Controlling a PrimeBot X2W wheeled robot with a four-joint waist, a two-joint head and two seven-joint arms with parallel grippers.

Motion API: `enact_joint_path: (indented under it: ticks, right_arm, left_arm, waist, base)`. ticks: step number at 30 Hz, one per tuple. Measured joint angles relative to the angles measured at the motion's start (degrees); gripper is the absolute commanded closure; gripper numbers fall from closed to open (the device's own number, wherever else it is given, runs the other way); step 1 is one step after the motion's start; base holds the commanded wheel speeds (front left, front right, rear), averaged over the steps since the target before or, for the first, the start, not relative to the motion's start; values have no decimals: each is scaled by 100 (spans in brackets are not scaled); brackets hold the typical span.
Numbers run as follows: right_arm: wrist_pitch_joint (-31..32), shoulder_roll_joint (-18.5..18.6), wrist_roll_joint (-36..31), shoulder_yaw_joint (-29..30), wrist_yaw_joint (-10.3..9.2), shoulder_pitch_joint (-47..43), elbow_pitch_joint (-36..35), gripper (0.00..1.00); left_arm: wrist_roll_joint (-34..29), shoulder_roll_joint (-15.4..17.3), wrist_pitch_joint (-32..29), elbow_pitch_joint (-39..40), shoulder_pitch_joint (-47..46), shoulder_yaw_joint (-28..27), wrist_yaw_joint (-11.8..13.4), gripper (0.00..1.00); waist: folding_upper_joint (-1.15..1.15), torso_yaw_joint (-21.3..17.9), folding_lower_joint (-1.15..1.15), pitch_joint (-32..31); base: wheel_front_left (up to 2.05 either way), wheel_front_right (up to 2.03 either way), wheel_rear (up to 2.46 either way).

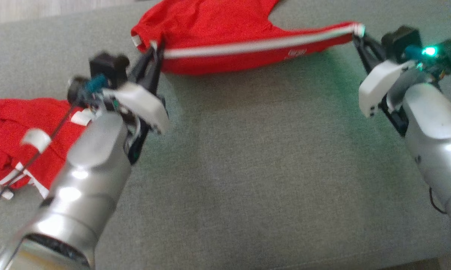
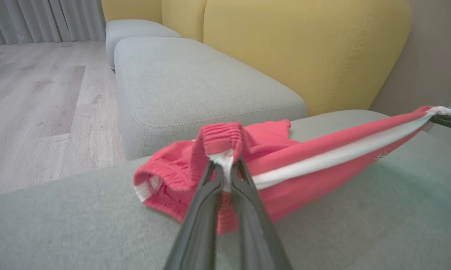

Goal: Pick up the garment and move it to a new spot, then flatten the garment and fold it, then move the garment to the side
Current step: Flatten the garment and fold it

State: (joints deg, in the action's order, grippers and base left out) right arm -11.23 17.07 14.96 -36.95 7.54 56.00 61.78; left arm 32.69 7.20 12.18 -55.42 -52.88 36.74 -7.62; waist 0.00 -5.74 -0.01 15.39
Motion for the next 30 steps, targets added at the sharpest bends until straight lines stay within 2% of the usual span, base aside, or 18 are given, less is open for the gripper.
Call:
enact_joint_path:
  ticks: [6,7,11,19,24,30]
  right_arm:
    - [498,616,1018,-1226,0,-378,-725,100]
    - [498,616,1018,-1226,0,-378,-725,100]
    - [801,1209,1580,-1990,0,-602,-1236,100]
    - [1407,2192,2685,-3163,0,-901,-2366,100]
    - [1788,2743,3082,-3481,0,-1001,-2956,100]
    - [2050,3300,3628,-3550,0,-1267,-3572,100]
  left_arm:
    - [103,189,-2,356,617,320,-1,100]
    - [103,189,-2,356,617,320,-1,100]
    - [103,271,-34,604,939,399,23,100]
    - [109,289,-212,1268,1773,589,324,100]
    - [185,305,-369,1879,2260,648,568,100]
    - [212,458,-686,2766,2838,828,824,100]
  waist:
    - [0,-49,0,-306]
    - [0,-49,0,-306]
    - [0,-89,0,-521]
    - [0,-142,0,-1024]
    - [0,-180,0,-1275]
    - [0,-192,0,-1391]
  base:
    - [0,0,0]
    - [0,0,0]
    - [0,0,0]
    - [0,0,0]
    - [0,0,0]
    - [0,0,0]
